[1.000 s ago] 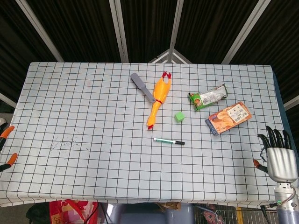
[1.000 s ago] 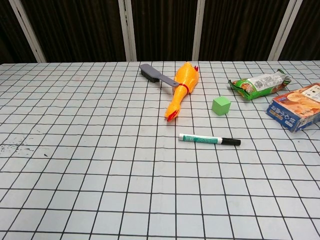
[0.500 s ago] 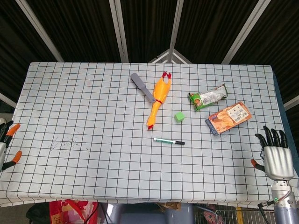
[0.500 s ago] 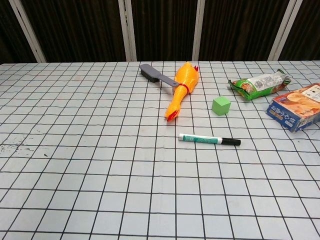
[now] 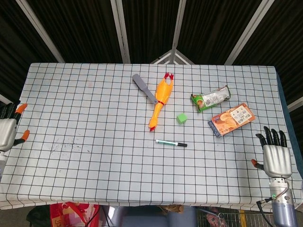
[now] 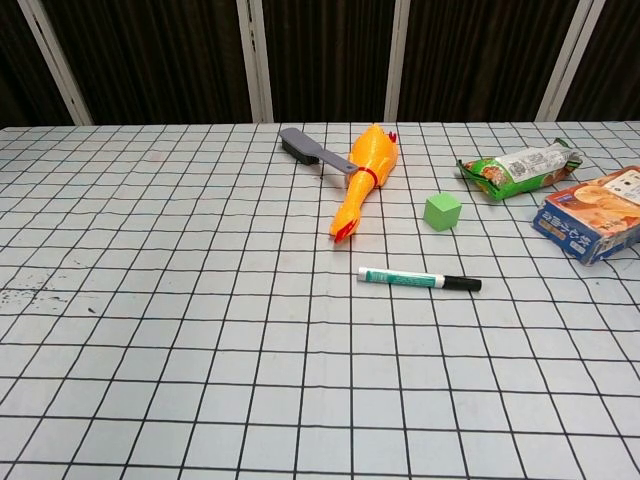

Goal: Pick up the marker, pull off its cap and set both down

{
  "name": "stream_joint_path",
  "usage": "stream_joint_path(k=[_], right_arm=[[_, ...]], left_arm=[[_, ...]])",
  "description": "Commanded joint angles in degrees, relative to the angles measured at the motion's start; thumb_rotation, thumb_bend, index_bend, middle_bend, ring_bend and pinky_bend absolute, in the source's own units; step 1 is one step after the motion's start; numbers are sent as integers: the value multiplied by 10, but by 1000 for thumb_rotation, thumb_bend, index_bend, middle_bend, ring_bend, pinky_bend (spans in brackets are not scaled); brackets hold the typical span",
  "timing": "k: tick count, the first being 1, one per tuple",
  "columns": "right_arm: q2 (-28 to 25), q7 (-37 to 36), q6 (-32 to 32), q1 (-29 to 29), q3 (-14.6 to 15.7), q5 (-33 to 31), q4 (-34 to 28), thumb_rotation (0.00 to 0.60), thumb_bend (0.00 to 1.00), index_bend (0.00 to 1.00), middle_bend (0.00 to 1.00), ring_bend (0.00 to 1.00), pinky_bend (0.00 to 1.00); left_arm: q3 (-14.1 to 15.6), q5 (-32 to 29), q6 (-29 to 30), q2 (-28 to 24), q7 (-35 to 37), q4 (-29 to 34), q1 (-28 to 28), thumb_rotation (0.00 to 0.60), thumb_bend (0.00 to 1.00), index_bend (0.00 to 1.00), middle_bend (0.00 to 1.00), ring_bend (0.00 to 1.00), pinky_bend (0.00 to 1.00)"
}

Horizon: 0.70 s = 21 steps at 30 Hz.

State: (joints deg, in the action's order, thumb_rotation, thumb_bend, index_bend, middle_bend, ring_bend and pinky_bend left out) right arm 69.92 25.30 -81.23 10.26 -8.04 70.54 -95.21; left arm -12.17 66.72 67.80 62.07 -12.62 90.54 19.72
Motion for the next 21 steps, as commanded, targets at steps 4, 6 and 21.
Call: stream_joint_path(k=[4, 6, 21], right_arm=[[10, 40, 9, 13, -13, -30, -8, 600, 80, 265, 102, 71, 0], [14, 50, 12, 18, -15, -38, -9, 600, 79, 266, 101, 71, 0], [21, 121, 16, 43, -28, -80, -36, 600, 80, 266, 101, 65, 0]], left_arm=[[-50, -79, -54, 46, -78, -44, 81, 600, 493, 113, 0, 0, 0], [-61, -103, -61, 48, -110, -46, 102, 600, 493, 113, 0, 0, 0], [-125, -258, -90, 147, -221, -124, 259, 600, 493, 112, 0, 0, 0]])
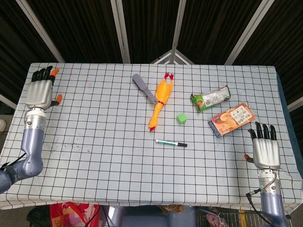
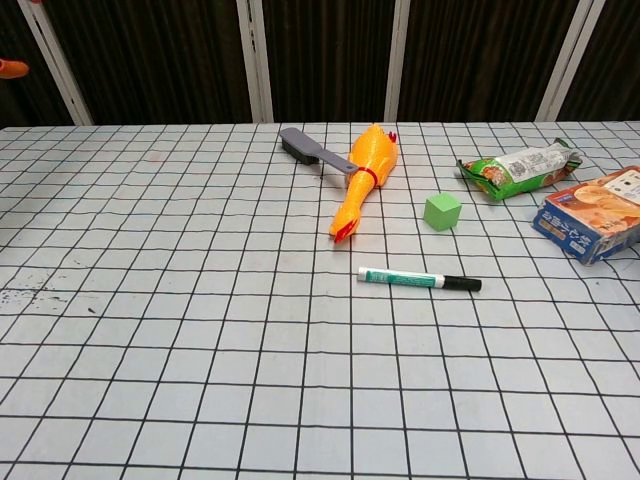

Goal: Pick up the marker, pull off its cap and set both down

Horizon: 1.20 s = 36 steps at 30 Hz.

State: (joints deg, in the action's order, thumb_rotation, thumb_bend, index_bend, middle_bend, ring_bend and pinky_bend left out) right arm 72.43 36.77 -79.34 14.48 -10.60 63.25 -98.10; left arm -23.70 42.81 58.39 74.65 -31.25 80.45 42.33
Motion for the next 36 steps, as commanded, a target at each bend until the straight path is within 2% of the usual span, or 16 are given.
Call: stream_joint_path(k=[1, 6, 11, 16, 20, 24, 26, 29, 33, 36], right_arm=[[-5, 8, -2, 2, -4, -10, -9, 600, 80, 266, 102, 65, 0], [-2, 11, 0, 6, -3, -20, -8, 600, 79, 266, 101, 65, 0], [2, 13, 1, 7, 3, -21, -1, 600, 80, 265, 102, 65, 0], [3, -1, 0, 5, 6, -22, 7, 600, 80, 266, 102, 65, 0], [5, -14, 2, 2, 11, -22, 18, 600, 80, 266, 101, 65, 0], [8, -25, 6, 0, 15, -22, 31, 600, 80, 266, 102, 65, 0], [12, -32, 9, 0, 15, -22, 39, 600, 80, 265, 102, 65, 0], [19, -36, 13, 2, 18, -19, 49, 600, 80, 265, 102, 65, 0], [24, -36, 16, 3, 21, -19, 57, 600, 80, 265, 101, 65, 0], [26, -39, 16, 3, 21, -20, 62, 600, 79, 266, 101, 65, 0]], left_arm=[[-13, -26, 8, 30, -47, -29, 45, 600, 493, 111, 0, 0, 0], [-17, -40, 30, 85, -90, -58, 100, 600, 493, 98, 0, 0, 0], [-23, -51, 37, 138, -115, -59, 149, 600, 492, 117, 0, 0, 0], [-29, -59, 52, 167, -153, -42, 190, 600, 490, 199, 0, 0, 0], [-41, -85, 51, 183, -160, -7, 212, 600, 486, 332, 0, 0, 0], [-27, -121, 63, 180, -224, 31, 233, 600, 486, 361, 0, 0, 0], [-26, -164, 69, 178, -257, 53, 241, 600, 486, 367, 0, 0, 0], [-52, -270, 58, 169, -274, 94, 252, 600, 486, 360, 0, 0, 0], [-65, -369, 49, 157, -302, 106, 275, 600, 486, 341, 0, 0, 0], [-64, -426, 47, 157, -327, 103, 297, 600, 486, 332, 0, 0, 0]])
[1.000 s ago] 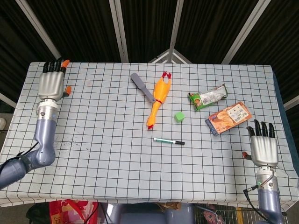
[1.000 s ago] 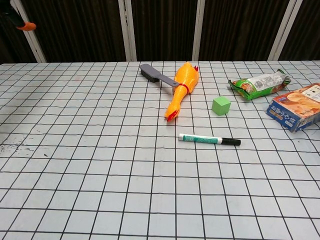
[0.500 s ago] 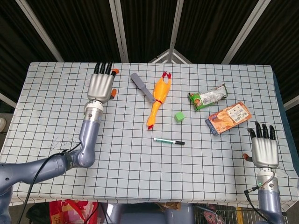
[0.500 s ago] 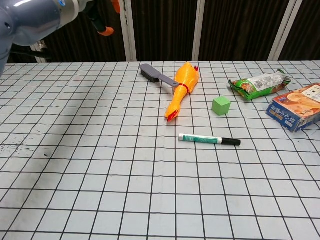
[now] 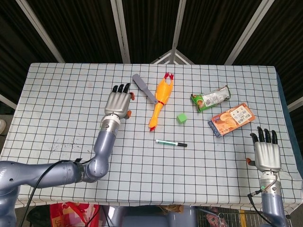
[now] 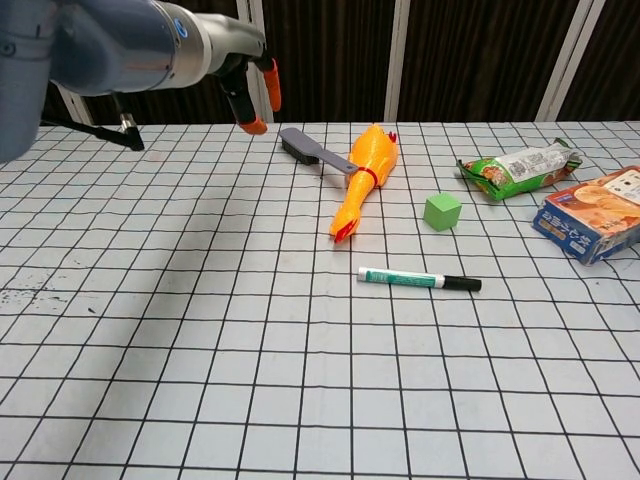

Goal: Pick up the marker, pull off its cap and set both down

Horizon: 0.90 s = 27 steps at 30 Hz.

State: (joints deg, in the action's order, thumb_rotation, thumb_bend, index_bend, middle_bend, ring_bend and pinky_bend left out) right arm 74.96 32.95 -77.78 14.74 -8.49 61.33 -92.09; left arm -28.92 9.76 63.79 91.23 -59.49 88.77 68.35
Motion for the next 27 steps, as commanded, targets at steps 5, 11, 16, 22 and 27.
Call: stream_joint_path(k=[5, 11, 16, 22, 27], right_arm=[[3, -3, 3, 1, 0, -3, 8, 600, 80, 265, 102, 65, 0], [9, -12, 7, 0, 2, -3, 20, 600, 80, 265, 101, 65, 0], [10, -24, 8, -3, 5, 0, 29, 600, 80, 266, 102, 65, 0], [8, -40, 7, -11, 9, 5, 36, 600, 80, 265, 102, 65, 0], [5, -53, 4, -18, 11, 7, 43, 600, 79, 265, 101, 65, 0]], left_arm=[[-14, -129, -34, 0, -41, 9, 59, 600, 486, 349, 0, 0, 0], [5, -121, -53, 12, -33, 2, 80, 600, 486, 359, 0, 0, 0], [31, -104, -58, 35, -28, -13, 96, 600, 486, 351, 0, 0, 0], [56, -99, -69, 77, -27, -48, 121, 600, 486, 351, 0, 0, 0], [59, -108, -62, 108, -33, -66, 145, 600, 486, 362, 0, 0, 0]])
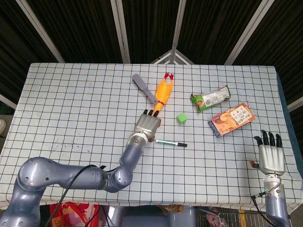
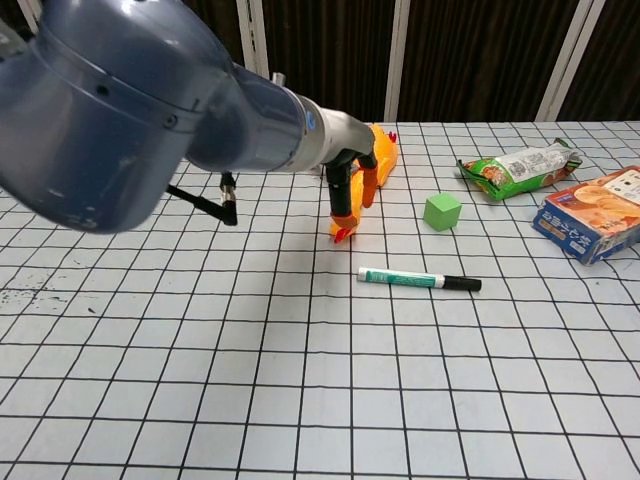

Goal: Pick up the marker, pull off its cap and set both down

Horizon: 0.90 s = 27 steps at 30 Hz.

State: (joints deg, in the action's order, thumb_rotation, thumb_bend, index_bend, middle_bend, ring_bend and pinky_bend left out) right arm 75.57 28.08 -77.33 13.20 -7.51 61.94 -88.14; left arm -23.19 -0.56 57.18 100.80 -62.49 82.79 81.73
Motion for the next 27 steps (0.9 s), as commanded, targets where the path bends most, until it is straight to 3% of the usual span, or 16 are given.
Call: stream_joint_path(k=[1, 13, 19, 27], right_arm=[[-1, -8, 0, -4, 2, 2, 5, 600, 79, 266, 101, 65, 0], [7, -42, 9, -14, 8, 10, 35, 600, 79, 266, 101, 65, 0], [10, -61, 11, -23, 11, 12, 53, 600, 80, 266, 102, 65, 0], [18, -77, 16, -29, 12, 18, 73, 600, 80, 266, 101, 65, 0]], left_arm=[[0, -5, 6, 19, -1, -8, 15, 600, 486, 363, 0, 0, 0], [0, -14, 42, 80, -11, -45, 48, 600, 484, 390, 0, 0, 0], [-1, 0, 60, 130, 6, -96, 48, 600, 481, 396, 0, 0, 0], [-6, 38, 37, 182, 17, -170, 43, 600, 479, 397, 0, 0, 0]])
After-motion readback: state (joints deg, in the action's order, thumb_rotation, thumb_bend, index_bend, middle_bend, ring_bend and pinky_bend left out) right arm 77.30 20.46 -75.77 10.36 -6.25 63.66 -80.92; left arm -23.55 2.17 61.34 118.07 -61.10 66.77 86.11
